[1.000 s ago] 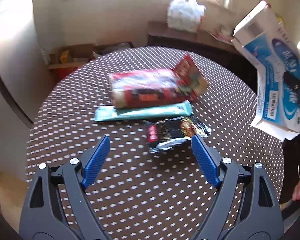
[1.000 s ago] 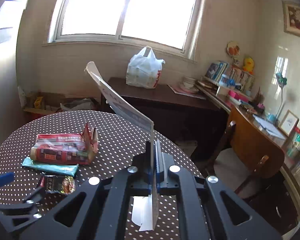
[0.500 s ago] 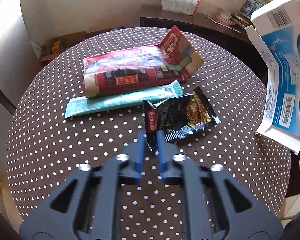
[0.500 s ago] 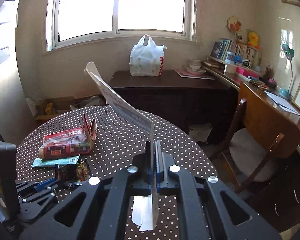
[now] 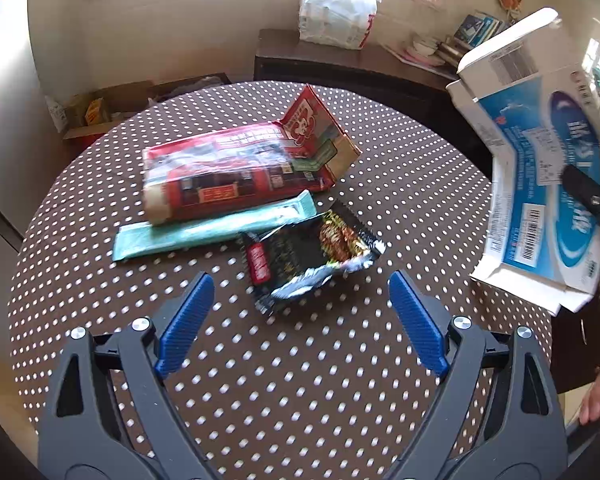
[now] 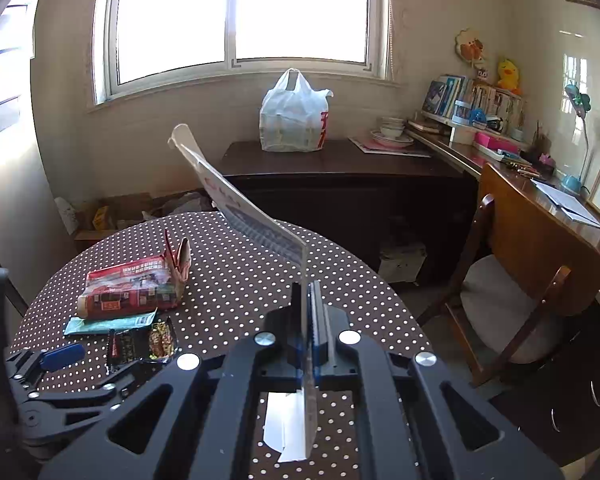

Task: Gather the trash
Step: 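Grasp the black snack wrapper with the left tool while the right tool holds the box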

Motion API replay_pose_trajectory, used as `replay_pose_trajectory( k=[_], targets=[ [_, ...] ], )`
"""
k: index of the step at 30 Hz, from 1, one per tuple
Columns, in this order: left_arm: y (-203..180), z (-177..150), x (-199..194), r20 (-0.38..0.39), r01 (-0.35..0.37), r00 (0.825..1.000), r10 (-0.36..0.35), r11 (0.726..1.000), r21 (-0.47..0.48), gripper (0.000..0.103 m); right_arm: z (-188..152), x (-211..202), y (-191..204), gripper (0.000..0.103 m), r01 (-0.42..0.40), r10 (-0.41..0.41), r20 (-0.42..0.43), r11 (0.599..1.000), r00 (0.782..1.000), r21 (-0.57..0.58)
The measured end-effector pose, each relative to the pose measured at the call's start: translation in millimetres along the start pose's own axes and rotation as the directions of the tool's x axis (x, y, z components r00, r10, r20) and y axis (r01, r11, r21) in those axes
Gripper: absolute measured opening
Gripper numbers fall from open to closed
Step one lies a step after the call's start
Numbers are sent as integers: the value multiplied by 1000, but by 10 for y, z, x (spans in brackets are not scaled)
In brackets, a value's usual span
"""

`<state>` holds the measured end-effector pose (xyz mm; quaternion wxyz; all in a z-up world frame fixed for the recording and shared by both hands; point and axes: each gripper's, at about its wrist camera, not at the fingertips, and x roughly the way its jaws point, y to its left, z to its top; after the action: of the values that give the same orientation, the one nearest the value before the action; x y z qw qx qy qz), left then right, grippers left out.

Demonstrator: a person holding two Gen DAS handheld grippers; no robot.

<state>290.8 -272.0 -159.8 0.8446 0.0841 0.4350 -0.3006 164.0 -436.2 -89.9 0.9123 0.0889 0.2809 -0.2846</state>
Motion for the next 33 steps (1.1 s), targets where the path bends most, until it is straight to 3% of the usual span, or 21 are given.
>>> replay_pose_trajectory(
  k=[9, 10, 11, 12, 13, 16, 23, 33],
  targets=[
    [-133, 119, 437, -27, -59, 998, 59, 998, -13, 88, -5, 40, -19, 4, 21, -21, -4, 1000, 1000, 0],
    [-140, 131, 446, -20, -66, 998, 65, 998, -8, 80, -11, 41, -16, 4, 22, -22, -4, 1000, 1000, 0],
    [-146, 137, 443, -13, -81, 997, 81, 997, -2, 59, -15, 45, -9, 4, 23, -23, -4, 1000, 1000, 0],
    [-138, 146, 430, -8, -100, 995, 100, 995, 6, 50, -12, 50, -10, 4, 25, -25, -4, 1000, 1000, 0],
    [-123, 170, 434, -6, -106, 994, 106, 994, 5, 21, -7, 56, -7, 4, 27, -27, -3, 1000, 1000, 0],
    [-20, 181, 401, -20, -50, 999, 50, 999, -19, 15, -14, 60, 3, 4, 27, -27, -1, 1000, 1000, -1],
    [36, -9, 130, 0, -16, 1000, 16, 1000, -4, 8, -17, 59, -6, 4, 29, -29, 1, 1000, 1000, -4],
    [246, -282, -517, 97, -40, 994, 41, 999, -20, 6, -79, -88, 111, 4, -27, 27, 2, 1000, 1000, 1]
  ],
)
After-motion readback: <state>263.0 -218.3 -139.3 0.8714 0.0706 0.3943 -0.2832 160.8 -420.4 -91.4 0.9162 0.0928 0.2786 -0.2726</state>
